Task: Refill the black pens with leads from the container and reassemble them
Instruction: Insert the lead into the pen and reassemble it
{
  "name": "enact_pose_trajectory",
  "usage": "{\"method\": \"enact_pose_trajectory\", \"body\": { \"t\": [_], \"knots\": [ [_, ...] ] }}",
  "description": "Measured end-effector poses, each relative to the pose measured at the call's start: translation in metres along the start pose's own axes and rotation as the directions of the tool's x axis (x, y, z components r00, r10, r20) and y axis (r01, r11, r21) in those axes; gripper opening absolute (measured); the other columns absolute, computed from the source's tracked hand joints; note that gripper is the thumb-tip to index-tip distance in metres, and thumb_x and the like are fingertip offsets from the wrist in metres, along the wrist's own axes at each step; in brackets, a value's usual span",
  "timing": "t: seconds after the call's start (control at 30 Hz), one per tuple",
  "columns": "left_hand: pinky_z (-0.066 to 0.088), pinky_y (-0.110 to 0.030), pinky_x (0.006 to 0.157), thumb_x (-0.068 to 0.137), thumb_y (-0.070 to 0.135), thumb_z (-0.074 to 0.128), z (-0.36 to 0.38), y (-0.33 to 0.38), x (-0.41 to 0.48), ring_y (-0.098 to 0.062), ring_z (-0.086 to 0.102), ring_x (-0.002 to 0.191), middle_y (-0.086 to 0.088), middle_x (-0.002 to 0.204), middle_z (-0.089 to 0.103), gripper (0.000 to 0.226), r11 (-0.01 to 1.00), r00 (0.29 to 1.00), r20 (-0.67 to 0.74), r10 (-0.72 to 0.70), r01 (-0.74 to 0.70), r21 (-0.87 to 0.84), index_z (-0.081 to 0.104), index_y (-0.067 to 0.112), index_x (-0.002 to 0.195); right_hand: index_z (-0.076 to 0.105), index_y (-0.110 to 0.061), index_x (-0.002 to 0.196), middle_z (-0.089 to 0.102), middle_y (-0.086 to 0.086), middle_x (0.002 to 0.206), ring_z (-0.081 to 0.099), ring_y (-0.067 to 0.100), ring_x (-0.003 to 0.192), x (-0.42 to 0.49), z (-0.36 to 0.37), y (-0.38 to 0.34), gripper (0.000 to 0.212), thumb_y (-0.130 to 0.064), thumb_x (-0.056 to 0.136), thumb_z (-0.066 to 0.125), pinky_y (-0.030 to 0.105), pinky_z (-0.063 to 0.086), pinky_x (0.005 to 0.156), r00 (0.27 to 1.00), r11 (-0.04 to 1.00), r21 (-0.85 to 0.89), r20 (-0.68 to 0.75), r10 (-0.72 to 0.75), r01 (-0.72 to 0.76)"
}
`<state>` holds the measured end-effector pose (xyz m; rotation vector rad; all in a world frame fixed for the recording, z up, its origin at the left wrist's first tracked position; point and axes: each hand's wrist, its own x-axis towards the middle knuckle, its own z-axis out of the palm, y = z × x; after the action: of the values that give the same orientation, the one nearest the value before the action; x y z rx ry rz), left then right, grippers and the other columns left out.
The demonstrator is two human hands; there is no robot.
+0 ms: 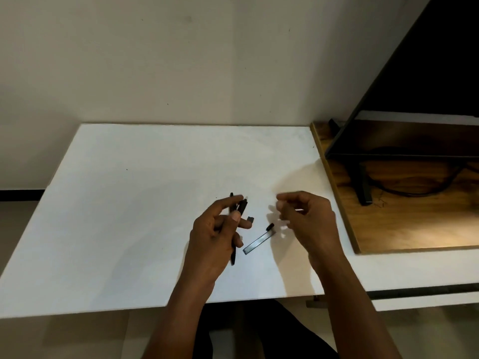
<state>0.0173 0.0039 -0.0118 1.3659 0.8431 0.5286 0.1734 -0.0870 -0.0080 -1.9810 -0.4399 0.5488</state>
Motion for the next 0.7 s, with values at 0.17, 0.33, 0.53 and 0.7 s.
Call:
{"method": "enact_pose_trajectory", "body": {
  "t": [0.17,0.33,0.53,0.7],
  "knots": [
    [0.043,-0.022,0.047,0.105,0.017,0.045,-0.004,-0.001,0.003,-0.009,0.054,0.055,-0.001,0.081,0.07,0.044,0.999,0.999,0.029,0.022,-0.021,-0.03,0.058,0.054,0.125,0.08,-0.022,0.085,0.074,-0.009,0.076,0.067,0.008,0.075,0.003,-0.008,0.011,0.007,-0.022,0.079,0.083,0.018,0.044,0.06,0.994,0.977,-0.202,0.062,0.088,-0.074],
    [0.05,-0.028,0.048,0.105,0.012,0.041,-0.004,-0.005,0.004,-0.017,0.062,0.058,0.001,0.075,0.065,0.044,0.998,0.999,0.033,0.007,-0.005,-0.057,0.064,0.046,0.12,0.08,-0.023,0.085,0.075,-0.008,0.079,0.067,0.006,0.078,-0.001,0.002,0.008,0.013,-0.027,0.075,0.086,0.025,0.053,0.071,0.991,0.941,-0.339,0.127,0.036,0.01],
    [0.054,-0.033,0.053,0.105,0.011,0.041,-0.004,-0.007,0.004,-0.022,0.066,0.061,-0.004,0.076,0.065,0.043,0.999,1.0,0.02,0.01,-0.009,-0.049,0.066,0.043,0.118,0.075,-0.024,0.084,0.07,-0.008,0.076,0.062,0.005,0.07,-0.005,0.012,0.005,0.021,-0.031,0.071,0.089,0.017,0.041,0.058,0.996,0.892,-0.449,0.084,-0.008,0.044],
    [0.053,-0.03,0.052,0.105,0.014,0.043,-0.003,-0.006,0.004,-0.021,0.066,0.06,-0.003,0.076,0.068,0.039,0.995,1.0,0.002,-0.003,0.003,-0.097,0.063,0.041,0.125,0.074,-0.022,0.083,0.068,-0.009,0.073,0.063,0.006,0.07,-0.009,0.018,0.004,0.013,-0.025,0.075,0.084,0.014,0.04,0.057,0.998,0.881,-0.469,0.064,-0.03,0.056]
  ]
}}
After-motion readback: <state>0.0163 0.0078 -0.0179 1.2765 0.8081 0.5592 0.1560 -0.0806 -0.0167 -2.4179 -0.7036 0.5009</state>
